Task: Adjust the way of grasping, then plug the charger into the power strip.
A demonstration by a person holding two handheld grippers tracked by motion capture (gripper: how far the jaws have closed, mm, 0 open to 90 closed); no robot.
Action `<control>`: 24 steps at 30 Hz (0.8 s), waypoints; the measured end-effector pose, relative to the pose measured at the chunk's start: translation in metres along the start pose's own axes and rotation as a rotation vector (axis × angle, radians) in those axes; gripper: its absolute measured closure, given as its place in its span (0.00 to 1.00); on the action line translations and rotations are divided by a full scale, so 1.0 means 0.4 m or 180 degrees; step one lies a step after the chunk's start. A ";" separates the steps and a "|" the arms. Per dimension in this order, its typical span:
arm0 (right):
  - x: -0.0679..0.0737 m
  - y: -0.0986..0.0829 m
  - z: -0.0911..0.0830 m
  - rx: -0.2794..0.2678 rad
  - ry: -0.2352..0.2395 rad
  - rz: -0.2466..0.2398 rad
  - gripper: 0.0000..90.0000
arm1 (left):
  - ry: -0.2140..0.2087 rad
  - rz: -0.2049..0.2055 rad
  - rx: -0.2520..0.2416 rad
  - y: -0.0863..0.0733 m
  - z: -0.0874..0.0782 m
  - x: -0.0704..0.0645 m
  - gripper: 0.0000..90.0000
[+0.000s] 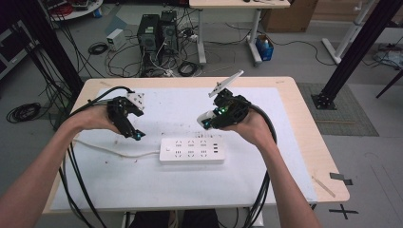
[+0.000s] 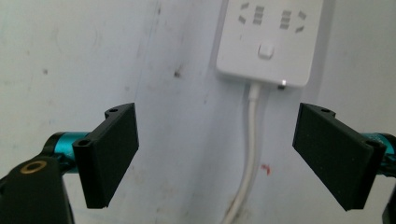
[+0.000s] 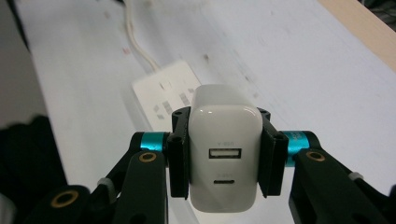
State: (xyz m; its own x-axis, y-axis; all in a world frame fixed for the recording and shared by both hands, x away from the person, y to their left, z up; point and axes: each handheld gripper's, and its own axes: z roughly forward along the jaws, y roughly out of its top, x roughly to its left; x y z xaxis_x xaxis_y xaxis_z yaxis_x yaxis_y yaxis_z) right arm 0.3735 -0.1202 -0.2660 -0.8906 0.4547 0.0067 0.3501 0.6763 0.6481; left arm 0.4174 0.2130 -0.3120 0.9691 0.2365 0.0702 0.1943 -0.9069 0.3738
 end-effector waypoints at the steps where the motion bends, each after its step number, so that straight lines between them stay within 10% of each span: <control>1: 0.003 0.001 0.003 0.0091 -0.0063 -0.0056 0.69 | -0.0032 -0.0030 0.0044 -0.005 0.001 0.004 0.16; 11: 0.011 -0.005 0.042 0.0542 -0.0156 -0.0349 0.69 | -0.0156 -0.0137 0.0277 -0.070 0.029 0.003 0.16; 24: -0.035 -0.004 0.080 0.0642 0.0329 -0.0534 0.69 | -0.0167 -0.0155 0.0263 -0.096 0.046 -0.001 0.16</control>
State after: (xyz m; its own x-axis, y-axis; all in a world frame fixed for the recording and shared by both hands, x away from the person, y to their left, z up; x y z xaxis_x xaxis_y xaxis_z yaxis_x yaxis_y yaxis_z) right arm 0.3946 -0.1091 -0.2914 -0.9623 0.2719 -0.0035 0.2366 0.8436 0.4820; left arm 0.4124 0.2412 -0.3432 0.9644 0.2644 0.0043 0.2512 -0.9209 0.2981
